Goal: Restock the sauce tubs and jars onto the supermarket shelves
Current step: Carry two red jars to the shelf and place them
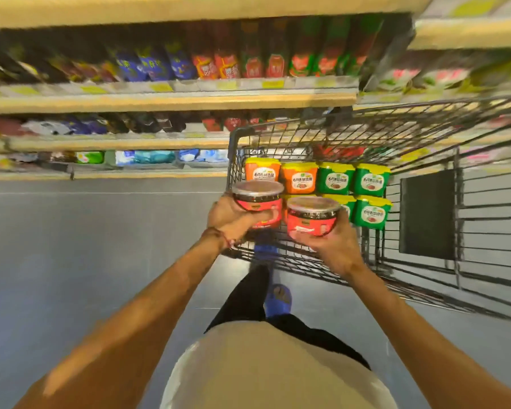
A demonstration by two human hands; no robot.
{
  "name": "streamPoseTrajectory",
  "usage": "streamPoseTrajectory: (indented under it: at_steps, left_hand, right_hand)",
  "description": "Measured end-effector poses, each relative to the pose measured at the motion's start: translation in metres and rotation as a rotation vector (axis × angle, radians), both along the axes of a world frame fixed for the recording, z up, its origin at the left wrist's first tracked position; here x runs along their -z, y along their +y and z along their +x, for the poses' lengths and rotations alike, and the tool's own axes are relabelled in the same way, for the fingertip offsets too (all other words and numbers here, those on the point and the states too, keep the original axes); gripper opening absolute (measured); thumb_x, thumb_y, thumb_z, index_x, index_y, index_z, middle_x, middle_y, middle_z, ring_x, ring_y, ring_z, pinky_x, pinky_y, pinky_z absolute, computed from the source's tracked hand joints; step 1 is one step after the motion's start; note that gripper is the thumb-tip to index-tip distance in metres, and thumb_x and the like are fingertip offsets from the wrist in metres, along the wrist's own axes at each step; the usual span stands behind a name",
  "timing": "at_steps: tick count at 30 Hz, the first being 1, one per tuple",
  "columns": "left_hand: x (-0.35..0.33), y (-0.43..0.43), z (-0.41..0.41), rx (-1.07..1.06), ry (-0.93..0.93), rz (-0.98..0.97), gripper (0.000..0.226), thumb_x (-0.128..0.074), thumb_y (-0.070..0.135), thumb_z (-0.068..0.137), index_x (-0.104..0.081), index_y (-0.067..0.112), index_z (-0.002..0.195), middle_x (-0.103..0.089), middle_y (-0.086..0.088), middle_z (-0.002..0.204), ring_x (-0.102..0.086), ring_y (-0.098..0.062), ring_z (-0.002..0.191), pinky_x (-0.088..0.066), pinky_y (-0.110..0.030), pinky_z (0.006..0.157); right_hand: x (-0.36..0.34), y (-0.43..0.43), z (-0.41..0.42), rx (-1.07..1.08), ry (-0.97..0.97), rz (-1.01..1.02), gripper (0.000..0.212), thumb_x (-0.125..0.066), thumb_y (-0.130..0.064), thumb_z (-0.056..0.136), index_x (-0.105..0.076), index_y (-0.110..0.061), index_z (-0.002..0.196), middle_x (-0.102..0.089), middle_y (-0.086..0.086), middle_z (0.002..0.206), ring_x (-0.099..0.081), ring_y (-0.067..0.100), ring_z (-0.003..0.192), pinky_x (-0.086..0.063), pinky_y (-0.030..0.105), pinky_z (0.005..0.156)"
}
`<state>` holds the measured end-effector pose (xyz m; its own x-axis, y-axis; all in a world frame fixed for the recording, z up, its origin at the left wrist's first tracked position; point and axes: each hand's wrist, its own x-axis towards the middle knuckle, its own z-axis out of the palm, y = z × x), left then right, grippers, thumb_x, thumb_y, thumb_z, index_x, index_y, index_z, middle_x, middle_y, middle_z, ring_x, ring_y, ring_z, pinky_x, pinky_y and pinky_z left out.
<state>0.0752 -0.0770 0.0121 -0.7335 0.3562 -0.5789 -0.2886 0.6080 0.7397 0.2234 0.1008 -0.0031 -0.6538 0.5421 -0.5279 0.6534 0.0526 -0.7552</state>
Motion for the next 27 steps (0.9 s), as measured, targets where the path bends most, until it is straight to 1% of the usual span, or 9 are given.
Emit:
streamPoseTrajectory:
  at_steps: [3,7,10,13,15,18,21,25,27]
  left_hand:
    - [-0.023,-0.017,0.02,-0.112,0.122,0.019,0.085,-0.095,0.058,0.045,-0.056,0.034,0.117,-0.07,0.011,0.113,-0.067,-0.009,0.108,-0.055,-0.034,0.1]
    - [-0.056,-0.055,0.05,-0.215,0.243,0.064,0.107,-0.09,0.065,0.041,-0.058,0.019,0.132,-0.072,0.004,0.118,-0.069,-0.012,0.109,-0.058,-0.037,0.097]
    - [-0.089,-0.09,0.065,-0.284,0.314,0.107,0.1,-0.095,0.056,0.048,-0.058,0.019,0.133,-0.07,0.005,0.119,-0.067,-0.01,0.11,-0.056,-0.028,0.097]
    - [-0.116,-0.131,0.072,-0.385,0.367,0.117,0.095,-0.097,0.05,0.05,-0.058,0.02,0.131,-0.07,0.004,0.118,-0.067,-0.01,0.105,-0.056,-0.022,0.094]
    - [-0.129,-0.16,0.069,-0.45,0.399,0.128,0.1,-0.09,0.062,0.042,-0.059,0.022,0.128,-0.07,0.005,0.116,-0.068,-0.012,0.105,-0.056,-0.029,0.095]
    - [-0.146,-0.209,0.06,-0.52,0.46,0.164,0.102,-0.086,0.064,0.041,-0.059,0.02,0.13,-0.07,0.005,0.117,-0.068,-0.01,0.106,-0.057,-0.033,0.097]
    - [-0.16,-0.266,0.047,-0.583,0.516,0.183,0.106,-0.089,0.062,0.042,-0.058,0.02,0.135,-0.07,0.005,0.121,-0.068,-0.007,0.109,-0.057,-0.033,0.098]
    - [-0.174,-0.359,0.02,-0.668,0.595,0.186,0.107,-0.088,0.064,0.041,-0.059,0.023,0.135,-0.07,0.009,0.119,-0.067,-0.002,0.106,-0.056,-0.02,0.092]
    - [-0.182,-0.41,0.005,-0.687,0.628,0.182,0.109,-0.087,0.065,0.041,-0.057,0.022,0.137,-0.069,0.007,0.121,-0.067,-0.004,0.106,-0.053,-0.011,0.088]
  right_hand:
    - [-0.021,-0.012,0.01,-0.016,0.117,0.053,0.108,-0.095,-0.068,0.037,-0.051,-0.034,0.13,-0.072,-0.013,0.118,-0.07,0.01,0.107,-0.057,0.043,0.098]
    - [-0.053,-0.036,0.017,-0.055,0.202,0.126,0.098,-0.098,-0.053,0.046,-0.053,-0.033,0.131,-0.071,-0.014,0.118,-0.07,0.007,0.106,-0.059,0.038,0.095]
    - [-0.08,-0.061,0.014,-0.115,0.267,0.13,0.099,-0.101,-0.036,0.052,-0.05,-0.027,0.137,-0.069,-0.009,0.121,-0.069,0.012,0.107,-0.059,0.036,0.094]
    - [-0.108,-0.093,0.005,-0.195,0.339,0.15,0.099,-0.101,-0.039,0.052,-0.049,-0.029,0.136,-0.067,-0.011,0.122,-0.068,0.012,0.11,-0.058,0.034,0.094]
    - [-0.127,-0.118,-0.006,-0.237,0.376,0.16,0.1,-0.1,-0.042,0.049,-0.049,-0.031,0.134,-0.066,-0.013,0.122,-0.066,0.009,0.111,-0.057,0.026,0.091]
    - [-0.152,-0.165,-0.031,-0.33,0.444,0.159,0.109,-0.096,-0.052,0.045,-0.046,-0.03,0.139,-0.066,-0.015,0.124,-0.066,0.007,0.112,-0.057,0.029,0.092]
    - [-0.17,-0.227,-0.061,-0.386,0.521,0.211,0.107,-0.101,-0.038,0.049,-0.047,-0.021,0.141,-0.065,-0.015,0.12,-0.065,0.004,0.105,-0.056,0.02,0.089]
    - [-0.19,-0.324,-0.106,-0.375,0.601,0.143,0.095,-0.103,-0.022,0.052,-0.05,-0.034,0.13,-0.067,-0.024,0.112,-0.066,-0.003,0.103,-0.054,0.016,0.085]
    - [-0.2,-0.375,-0.127,-0.363,0.617,0.104,0.097,-0.103,-0.018,0.053,-0.05,-0.03,0.133,-0.067,-0.02,0.116,-0.066,-0.003,0.106,-0.055,0.018,0.087]
